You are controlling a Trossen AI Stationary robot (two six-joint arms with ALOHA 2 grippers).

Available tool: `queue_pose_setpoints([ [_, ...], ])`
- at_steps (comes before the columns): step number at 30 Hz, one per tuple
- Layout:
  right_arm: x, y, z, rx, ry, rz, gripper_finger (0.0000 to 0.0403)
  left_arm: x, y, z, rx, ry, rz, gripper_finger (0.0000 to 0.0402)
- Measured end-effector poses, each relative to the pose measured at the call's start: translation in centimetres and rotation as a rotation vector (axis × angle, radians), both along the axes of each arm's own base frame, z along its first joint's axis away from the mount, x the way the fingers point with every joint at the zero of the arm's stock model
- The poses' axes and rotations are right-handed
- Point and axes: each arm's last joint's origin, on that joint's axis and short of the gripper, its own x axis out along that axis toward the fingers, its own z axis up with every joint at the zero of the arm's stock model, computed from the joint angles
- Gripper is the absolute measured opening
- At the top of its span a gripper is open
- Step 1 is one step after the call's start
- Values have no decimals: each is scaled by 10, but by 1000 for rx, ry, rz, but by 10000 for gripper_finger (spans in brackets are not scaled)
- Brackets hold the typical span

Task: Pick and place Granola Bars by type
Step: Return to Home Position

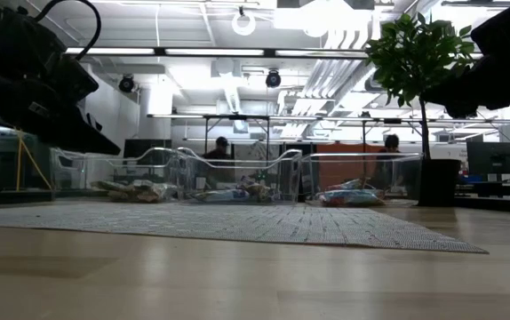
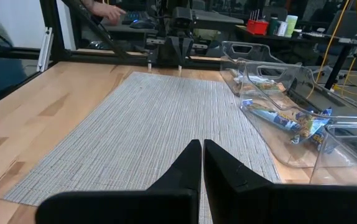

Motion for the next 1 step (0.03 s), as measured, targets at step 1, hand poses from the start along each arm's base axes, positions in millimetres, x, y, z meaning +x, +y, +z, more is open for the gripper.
queue_pose_setpoints([
  [1,0,0,0,0,0,0,0,0,0,0,0,0,0,0],
])
